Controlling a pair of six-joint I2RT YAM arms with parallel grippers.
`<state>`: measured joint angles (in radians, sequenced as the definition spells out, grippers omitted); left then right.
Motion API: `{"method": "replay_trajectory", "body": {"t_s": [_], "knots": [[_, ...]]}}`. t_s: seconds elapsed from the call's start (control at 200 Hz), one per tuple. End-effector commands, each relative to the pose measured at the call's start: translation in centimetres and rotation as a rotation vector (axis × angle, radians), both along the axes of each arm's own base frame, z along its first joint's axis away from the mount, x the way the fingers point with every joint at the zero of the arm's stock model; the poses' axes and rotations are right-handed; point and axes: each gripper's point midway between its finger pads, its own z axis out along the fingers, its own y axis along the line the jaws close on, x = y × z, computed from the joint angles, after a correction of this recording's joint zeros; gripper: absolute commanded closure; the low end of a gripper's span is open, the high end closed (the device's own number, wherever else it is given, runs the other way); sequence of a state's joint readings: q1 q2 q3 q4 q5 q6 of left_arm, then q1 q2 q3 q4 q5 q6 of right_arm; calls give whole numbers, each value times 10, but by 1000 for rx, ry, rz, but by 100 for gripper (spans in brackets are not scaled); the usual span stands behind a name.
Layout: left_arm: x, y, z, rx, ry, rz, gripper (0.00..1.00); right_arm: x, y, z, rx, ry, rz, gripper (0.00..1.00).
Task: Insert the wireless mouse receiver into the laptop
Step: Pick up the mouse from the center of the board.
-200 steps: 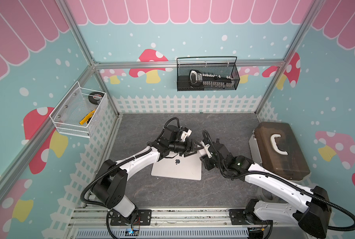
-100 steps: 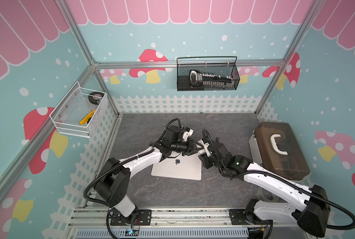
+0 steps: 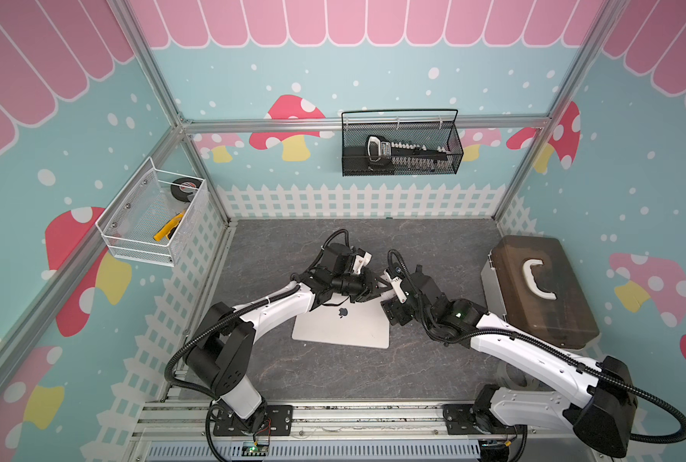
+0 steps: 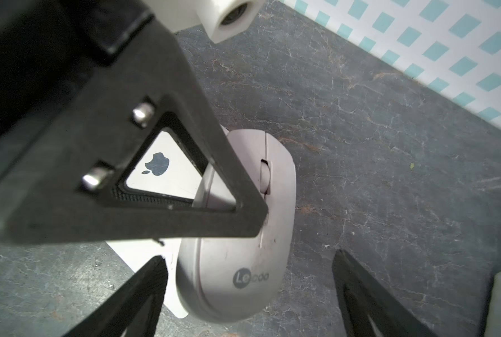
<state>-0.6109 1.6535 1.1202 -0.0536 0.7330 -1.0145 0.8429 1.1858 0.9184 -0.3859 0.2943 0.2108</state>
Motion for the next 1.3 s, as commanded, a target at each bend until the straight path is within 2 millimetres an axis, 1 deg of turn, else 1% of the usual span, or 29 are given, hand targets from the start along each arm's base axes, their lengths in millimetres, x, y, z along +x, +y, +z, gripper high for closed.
{"method": "replay_trajectory", "body": {"t_s": [0.0,0.13,0.225,0.335,0.485,0.555,0.7,0.815,0.98,1.151,1.296], "knots": [[16,8,4,52,22,70,84,-3,-8,4,-93,-149,79,13],[25,16,-1,76,75,124,85,-14,-5,12,-120,-376,204,19],[31,19,-2,78,102,159,86,-26,2,8,-163,-476,311,20],[33,18,0,76,119,173,86,-24,1,5,-221,-516,301,22],[33,19,-2,75,140,185,86,-15,3,18,-176,-590,227,27],[31,19,-3,75,147,185,86,-12,7,19,-158,-604,214,29],[30,20,-3,73,154,186,86,-9,22,9,-152,-580,250,31],[29,21,-1,72,150,188,86,-8,28,5,-142,-571,265,31],[28,21,1,68,151,189,86,0,27,-1,-164,-572,228,33],[28,20,4,61,153,187,86,11,26,-6,-186,-592,168,43],[27,19,4,58,160,184,86,17,28,-12,-203,-606,147,47]]}}
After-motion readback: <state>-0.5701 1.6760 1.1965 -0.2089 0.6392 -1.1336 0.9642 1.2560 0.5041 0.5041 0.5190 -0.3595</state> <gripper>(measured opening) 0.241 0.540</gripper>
